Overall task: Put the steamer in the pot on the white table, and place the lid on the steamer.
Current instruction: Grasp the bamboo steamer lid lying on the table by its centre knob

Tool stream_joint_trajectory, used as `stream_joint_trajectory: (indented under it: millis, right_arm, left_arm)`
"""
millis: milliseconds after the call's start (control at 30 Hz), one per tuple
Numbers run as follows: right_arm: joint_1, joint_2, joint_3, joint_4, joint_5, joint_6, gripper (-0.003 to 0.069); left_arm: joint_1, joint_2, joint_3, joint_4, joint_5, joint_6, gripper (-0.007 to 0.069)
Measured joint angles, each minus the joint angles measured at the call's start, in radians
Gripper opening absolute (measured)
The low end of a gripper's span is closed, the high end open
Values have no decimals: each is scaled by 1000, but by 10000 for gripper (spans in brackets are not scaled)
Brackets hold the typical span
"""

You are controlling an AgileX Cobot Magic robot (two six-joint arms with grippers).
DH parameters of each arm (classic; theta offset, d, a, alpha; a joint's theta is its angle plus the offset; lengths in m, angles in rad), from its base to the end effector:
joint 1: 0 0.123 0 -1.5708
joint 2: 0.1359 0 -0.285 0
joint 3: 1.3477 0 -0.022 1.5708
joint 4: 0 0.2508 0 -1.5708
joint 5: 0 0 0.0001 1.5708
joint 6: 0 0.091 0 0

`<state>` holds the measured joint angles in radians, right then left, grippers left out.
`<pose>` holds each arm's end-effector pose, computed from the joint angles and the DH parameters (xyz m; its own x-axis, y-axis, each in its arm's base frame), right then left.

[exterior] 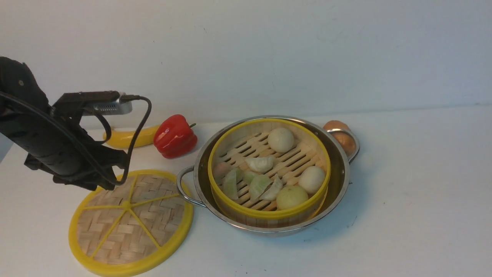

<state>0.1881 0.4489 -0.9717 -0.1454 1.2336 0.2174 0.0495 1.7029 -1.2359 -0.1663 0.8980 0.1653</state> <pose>0.0304 -0.0069 0.3896 -0.5756 0.0600 -0.8155 0.0212 0.9981 0.0585 0.3433 0.0052 0.2390 -0.9531 0.0134 -0.3023 0.0474 0.9933 -0.1054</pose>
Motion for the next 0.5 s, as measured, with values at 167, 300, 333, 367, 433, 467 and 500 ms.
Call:
stream_joint_trajectory:
  millis: [167,300,333,367,433,467,500]
  right_arm:
    - [0,0,52,36,3,-19,7]
    - [0,0,58,43,3,-22,7]
    - [0,0,58,43,3,-22,7]
    - [0,0,59,43,3,-22,7]
    - [0,0,59,44,3,-22,7]
    - [0,0,59,44,3,-22,7]
    - [0,0,59,44,3,-22,7]
  left_arm:
    - [0,79,-1,2,-21,-1,241]
    - [0,123,-1,-7,-51,-1,241]
    - [0,133,-1,-11,-59,-1,241]
    - [-1,142,-1,-15,-67,-1,241]
    - [-4,155,-1,-21,-72,3,241]
    - [-11,162,-1,-28,-80,11,241]
    - [-17,167,-1,-31,-86,18,241]
